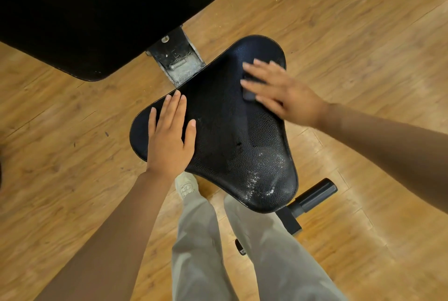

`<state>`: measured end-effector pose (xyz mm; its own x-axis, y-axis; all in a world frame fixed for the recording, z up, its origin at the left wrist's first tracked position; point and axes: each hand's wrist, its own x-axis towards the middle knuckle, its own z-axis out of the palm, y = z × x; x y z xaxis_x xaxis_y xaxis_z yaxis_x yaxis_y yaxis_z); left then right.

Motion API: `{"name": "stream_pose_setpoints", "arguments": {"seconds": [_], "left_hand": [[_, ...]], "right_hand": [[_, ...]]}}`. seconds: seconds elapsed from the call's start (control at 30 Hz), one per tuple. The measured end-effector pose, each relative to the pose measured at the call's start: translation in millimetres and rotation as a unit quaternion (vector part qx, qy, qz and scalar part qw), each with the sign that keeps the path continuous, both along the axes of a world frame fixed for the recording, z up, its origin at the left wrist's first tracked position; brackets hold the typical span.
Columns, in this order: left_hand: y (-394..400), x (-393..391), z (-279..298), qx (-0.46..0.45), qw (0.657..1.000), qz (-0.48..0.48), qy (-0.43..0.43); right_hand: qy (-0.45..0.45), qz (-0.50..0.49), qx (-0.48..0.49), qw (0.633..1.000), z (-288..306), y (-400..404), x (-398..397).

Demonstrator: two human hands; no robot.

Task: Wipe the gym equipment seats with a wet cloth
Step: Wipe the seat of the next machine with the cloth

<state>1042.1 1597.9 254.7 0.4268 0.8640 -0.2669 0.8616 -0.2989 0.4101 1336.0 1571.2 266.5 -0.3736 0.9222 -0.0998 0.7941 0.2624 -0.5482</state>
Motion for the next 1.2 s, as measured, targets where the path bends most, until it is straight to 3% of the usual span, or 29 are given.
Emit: {"name": "stream_pose_setpoints", "arguments": {"seconds": [0.23, 0.37, 0.5, 0.6, 0.87, 1.0, 1.2], "left_hand": [[2.3, -3.0, 0.1, -0.013, 1.0, -0.015, 0.006], [5.4, -8.6, 3.7, -0.022, 0.999, -0.032, -0.014], [1.0, -12.4, 3.3, -0.016, 0.999, -0.032, -0.015], [-0.7, -15.1, 2.5, -0.01, 0.999, -0.032, -0.02], [-2.6, -22.6, 3.1, -0.017, 0.999, -0.04, -0.027], [-1.0, -25.3, 4.5, -0.023, 0.998, -0.052, -0.038], [4.0, -35.3, 4.6, -0.03, 0.994, -0.09, -0.051]], "right_hand": [[-0.016, -0.135, 0.003, 0.991, -1.4, 10.1, -24.4], [0.005, 0.001, 0.0, 1.0, 11.5, -27.7, -41.8], [0.006, 0.179, 0.002, 0.984, 23.2, -55.6, -36.3], [0.0, 0.227, -0.006, 0.974, 22.1, -44.0, -29.4], [-0.064, 0.012, -0.026, 0.998, 3.4, 39.3, -34.5], [-0.055, -0.056, -0.019, 0.997, 6.5, 25.3, -56.1], [-0.015, 0.167, -0.004, 0.986, 18.5, -37.6, -78.0]]}}
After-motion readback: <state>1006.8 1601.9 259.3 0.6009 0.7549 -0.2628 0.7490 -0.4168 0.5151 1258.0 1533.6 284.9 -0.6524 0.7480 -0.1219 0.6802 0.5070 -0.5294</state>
